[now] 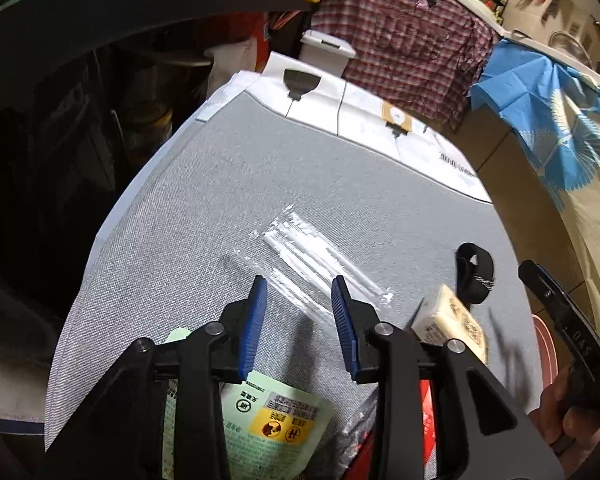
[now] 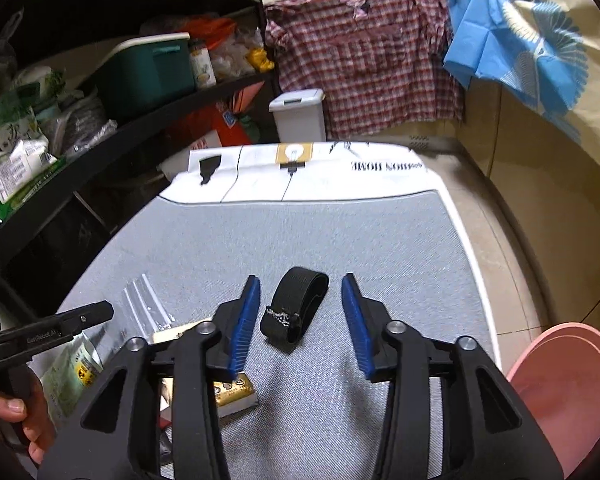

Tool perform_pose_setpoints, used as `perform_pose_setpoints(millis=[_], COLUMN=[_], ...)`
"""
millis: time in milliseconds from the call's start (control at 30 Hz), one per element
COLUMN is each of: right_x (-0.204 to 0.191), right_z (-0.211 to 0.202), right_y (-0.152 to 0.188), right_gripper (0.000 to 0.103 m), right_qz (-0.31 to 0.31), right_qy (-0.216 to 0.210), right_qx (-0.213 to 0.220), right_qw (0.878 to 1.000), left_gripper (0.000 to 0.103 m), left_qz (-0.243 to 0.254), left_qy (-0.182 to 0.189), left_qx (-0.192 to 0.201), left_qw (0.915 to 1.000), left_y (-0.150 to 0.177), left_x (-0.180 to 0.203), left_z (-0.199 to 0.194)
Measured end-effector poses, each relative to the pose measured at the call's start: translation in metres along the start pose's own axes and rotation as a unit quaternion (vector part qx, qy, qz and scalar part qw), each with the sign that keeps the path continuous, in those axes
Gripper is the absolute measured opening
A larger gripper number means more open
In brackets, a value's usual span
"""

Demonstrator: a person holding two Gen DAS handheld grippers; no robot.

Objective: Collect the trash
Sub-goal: 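Move both open tools back to the table toward the strap and straws, then grasp the black strap with the right tool while the left tool grasps the clear straws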

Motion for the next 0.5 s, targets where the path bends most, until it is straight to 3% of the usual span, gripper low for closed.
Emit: perform_pose_setpoints(millis=[233,500], right_x=[-0.001,-0.002], right_z=[0.024,0.043], right_y=[0.005,0.011], right_gripper=[0.045,0.045], right_qz=[0.001,-0.003], right_qy=[0.003,0.002], right_qx=[-0.028,-0.055], right_qw=[1.000,0.999], left_gripper=[0.034,0.034], left_qz=[-0.026,-0.023], left_qy=[0.006,0.011], left_qx=[-0.027,-0.027], left_qw=[0.9993,0.9993], left_y=[0.003,-0.001], left_x=[-0.004,0.005], left_z=[0.015,0.023])
Point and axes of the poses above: each gripper's, at about its wrist camera, not at the fingertips, and z roughly the way its jaws point, x to its right, y to its underside, the point moved 7 cm from there along z, roughly the way its jaws point, and after that the axes turned 2 degrees about z, right-handed, at the moved point
